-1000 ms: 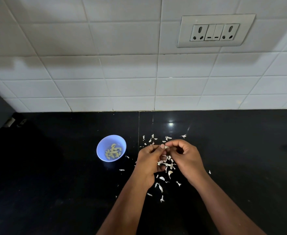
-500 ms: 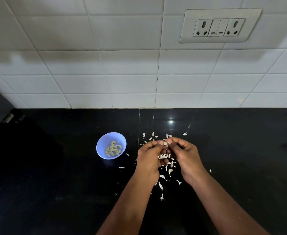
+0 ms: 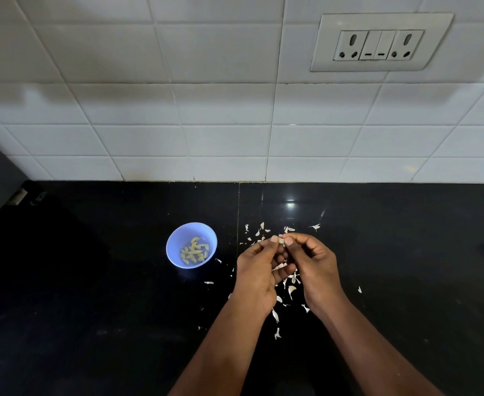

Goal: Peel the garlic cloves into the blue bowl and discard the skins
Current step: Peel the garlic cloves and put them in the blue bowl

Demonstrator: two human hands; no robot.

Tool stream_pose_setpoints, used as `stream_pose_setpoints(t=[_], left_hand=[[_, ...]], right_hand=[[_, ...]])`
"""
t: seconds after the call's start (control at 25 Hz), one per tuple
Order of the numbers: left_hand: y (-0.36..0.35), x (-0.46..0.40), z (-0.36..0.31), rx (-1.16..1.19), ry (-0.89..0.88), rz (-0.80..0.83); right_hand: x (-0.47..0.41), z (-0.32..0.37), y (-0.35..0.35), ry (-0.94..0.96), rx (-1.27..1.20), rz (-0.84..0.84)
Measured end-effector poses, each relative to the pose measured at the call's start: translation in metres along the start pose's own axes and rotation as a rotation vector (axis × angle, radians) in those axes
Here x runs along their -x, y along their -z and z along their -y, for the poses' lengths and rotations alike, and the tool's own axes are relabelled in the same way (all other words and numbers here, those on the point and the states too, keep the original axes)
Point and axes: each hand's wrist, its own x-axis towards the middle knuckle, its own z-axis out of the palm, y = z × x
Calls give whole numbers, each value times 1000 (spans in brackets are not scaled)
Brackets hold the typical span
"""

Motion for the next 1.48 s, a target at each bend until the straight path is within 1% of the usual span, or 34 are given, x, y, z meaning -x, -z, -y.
stream_pose_setpoints(t=[0.08, 0.2, 0.24, 0.32, 0.48, 0.6, 0.68, 0.76, 0.8, 0.92, 0.96, 1.04, 1.12, 1.2, 1.28, 1.4, 1.48], left_hand=[[2, -1, 4, -8, -60, -4], [4, -1, 6, -10, -115, 40], [5, 0, 7, -23, -129, 49], [8, 0, 5, -95, -186, 47], [23, -1, -7, -464, -377, 16], [28, -3, -15, -670, -483, 51], [25, -2, -20, -704, -523, 76], [23, -2, -22, -676, -518, 85], [22, -2, -21, -652, -499, 84], [21, -2, -16, -534, -443, 106], [20, -1, -15, -476, -423, 126], [18, 3, -14, -363, -369, 184], [16, 7, -12, -272, -304, 211], [13, 6, -11, -186, -245, 164], [12, 3, -8, -126, -225, 100], [14, 0, -5, -104, -239, 21], [17, -1, -4, -128, -257, -5]], right_hand=[[1, 0, -1, -28, -21, 0], [1, 4, -5, -78, -67, -3], [1, 5, -5, -79, -46, -2], [0, 10, -3, -58, 71, 30], [-8, 28, 6, 14, 348, 193], [-18, 36, 12, 183, 695, 212], [-20, 37, 11, 286, 792, 198], [-19, 36, 6, 336, 821, 160], [-17, 34, 4, 327, 826, 141], [-12, 27, -2, 196, 739, 79], [-11, 26, -3, 179, 716, 64], [-7, 27, -5, 214, 749, 61], [-3, 27, -8, 263, 813, 101], [0, 23, -10, 281, 839, 128], [0, 20, -11, 262, 815, 87], [-7, 18, -3, 247, 812, 0], [-13, 18, 5, 253, 844, -8]])
